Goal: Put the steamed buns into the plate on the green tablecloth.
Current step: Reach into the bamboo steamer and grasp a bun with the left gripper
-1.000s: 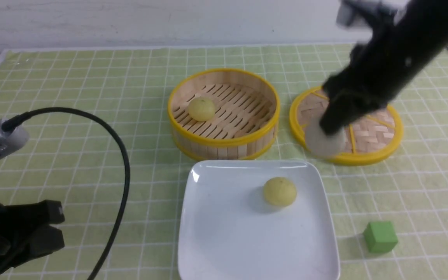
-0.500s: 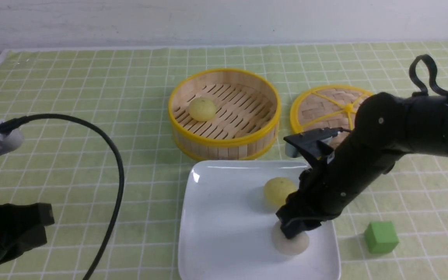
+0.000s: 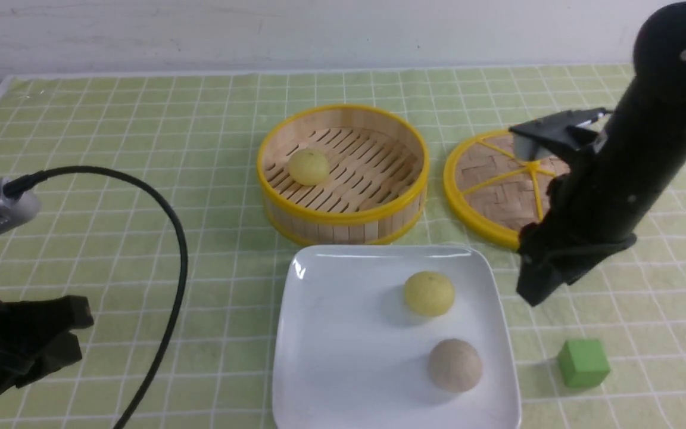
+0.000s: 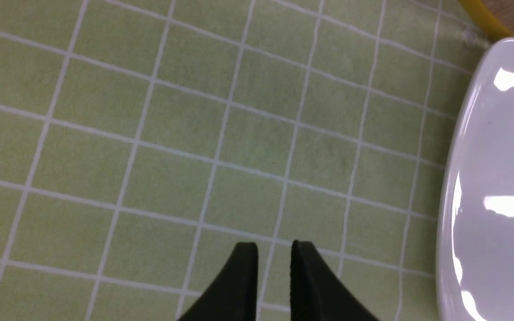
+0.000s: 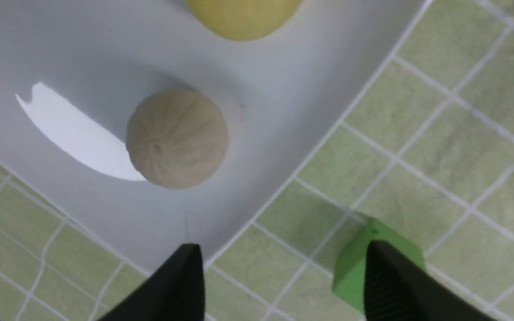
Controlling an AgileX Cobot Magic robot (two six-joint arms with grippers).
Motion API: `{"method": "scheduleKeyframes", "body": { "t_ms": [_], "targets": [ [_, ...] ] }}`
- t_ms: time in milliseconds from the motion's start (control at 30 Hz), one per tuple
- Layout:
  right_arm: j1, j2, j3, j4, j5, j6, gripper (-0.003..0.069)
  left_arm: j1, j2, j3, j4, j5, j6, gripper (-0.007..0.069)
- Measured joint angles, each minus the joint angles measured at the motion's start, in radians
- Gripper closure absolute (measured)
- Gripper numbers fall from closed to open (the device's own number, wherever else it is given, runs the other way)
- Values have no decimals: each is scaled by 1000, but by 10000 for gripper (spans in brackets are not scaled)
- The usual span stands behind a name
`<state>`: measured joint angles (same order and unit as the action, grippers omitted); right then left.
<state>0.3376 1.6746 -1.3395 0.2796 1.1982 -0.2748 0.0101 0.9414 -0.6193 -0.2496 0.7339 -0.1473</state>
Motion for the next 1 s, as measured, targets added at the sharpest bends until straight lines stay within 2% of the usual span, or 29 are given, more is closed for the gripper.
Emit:
{"method": "scheduleKeyframes", "body": {
  "t_ms": [100,133,167,233,367,467,600,633,700,800,867,900,933,967,1000],
  "targets": [
    [-44,-116,89,-9,10,0,445,0,98,-57,-14,34,10,503],
    [-44,-124,103,-9,10,0,471,0,104,-57,-15,39,13,505],
    [-62,-198,170,-13,14,1,588,0,167,-126,-18,102,54,547],
    [-72,-280,233,-13,16,3,655,0,212,-192,-29,155,96,590],
    [-78,-470,401,-5,4,3,675,-31,354,-362,-123,279,193,622],
    [-79,-595,511,-2,-59,3,674,-123,464,-487,-167,311,222,622],
    [-79,-746,659,5,-226,3,674,-267,654,-715,-110,312,169,594],
    [-79,-752,664,7,-244,3,674,-273,664,-729,-110,312,162,594],
    [-79,-808,704,42,-322,3,673,-336,800,-922,-7,315,63,542],
    [-79,-836,709,69,-351,3,672,-376,955,-1152,117,333,-40,454],
    [-79,-839,709,70,-356,3,671,-386,1032,-1265,159,356,-66,394],
    [-79,-839,710,70,-356,3,670,-390,1096,-1356,183,380,-74,337],
    [-79,-839,710,70,-356,3,670,-390,1104,-1368,188,387,-74,321],
    [-79,-839,711,70,-356,3,669,-391,1171,-1457,204,415,-75,264],
    [-79,-839,711,70,-356,3,669,-391,1179,-1468,204,418,-75,256]
  ]
}}
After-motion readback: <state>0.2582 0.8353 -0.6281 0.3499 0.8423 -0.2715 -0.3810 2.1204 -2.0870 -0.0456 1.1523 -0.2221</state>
